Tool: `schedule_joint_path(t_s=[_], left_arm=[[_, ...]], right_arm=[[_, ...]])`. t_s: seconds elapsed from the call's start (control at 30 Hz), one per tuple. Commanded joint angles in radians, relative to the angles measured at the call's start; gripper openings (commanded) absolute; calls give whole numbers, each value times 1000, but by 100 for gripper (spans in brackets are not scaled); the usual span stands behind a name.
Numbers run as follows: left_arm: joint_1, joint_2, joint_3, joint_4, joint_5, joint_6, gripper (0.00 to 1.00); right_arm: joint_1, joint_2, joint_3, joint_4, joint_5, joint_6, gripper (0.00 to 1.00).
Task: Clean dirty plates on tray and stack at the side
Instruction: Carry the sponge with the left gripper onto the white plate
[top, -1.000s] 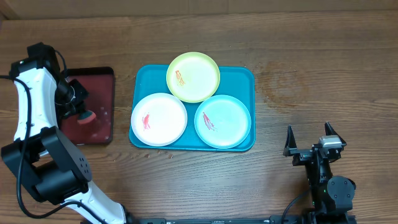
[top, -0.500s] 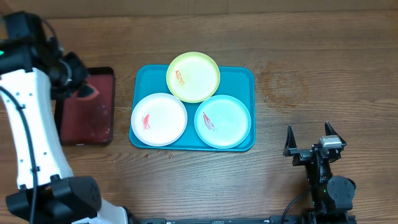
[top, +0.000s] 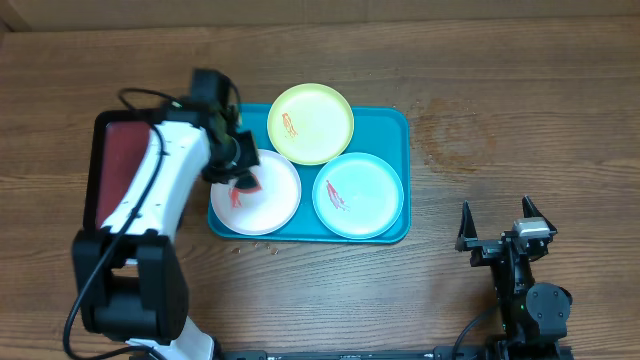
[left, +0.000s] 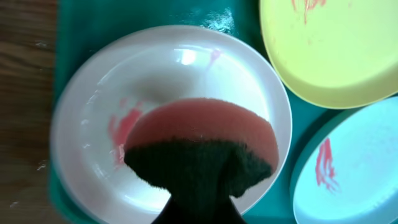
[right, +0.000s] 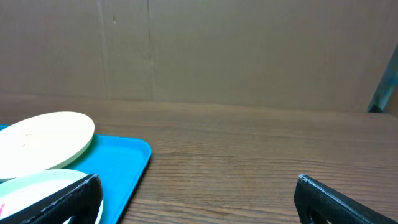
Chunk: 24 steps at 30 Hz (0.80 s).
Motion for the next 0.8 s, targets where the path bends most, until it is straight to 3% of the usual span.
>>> schedule_joint_path(t_s=[0.0, 0.2, 0.23, 0.33, 0.4, 0.53, 0.77], left_arm=[[-37, 26, -68, 84, 7, -47, 4], [-51, 85, -99, 158, -5, -47, 7], [-51, 87, -99, 158, -4, -47, 11], [-50, 92, -99, 156, -21, -46, 34], [-49, 89, -96, 152, -48, -46, 38], [-27, 83, -44, 93, -54, -29, 39], [40, 82, 210, -136, -52, -28, 38]], right_arm=[[-2, -12, -10, 6, -5, 0, 100], [-2, -12, -10, 6, -5, 0, 100], [-2, -12, -10, 6, -5, 0, 100], [-2, -12, -10, 6, -5, 0, 100], [-2, -12, -10, 6, -5, 0, 100], [-2, -12, -10, 6, -5, 0, 100], [-2, -12, -10, 6, -5, 0, 100]])
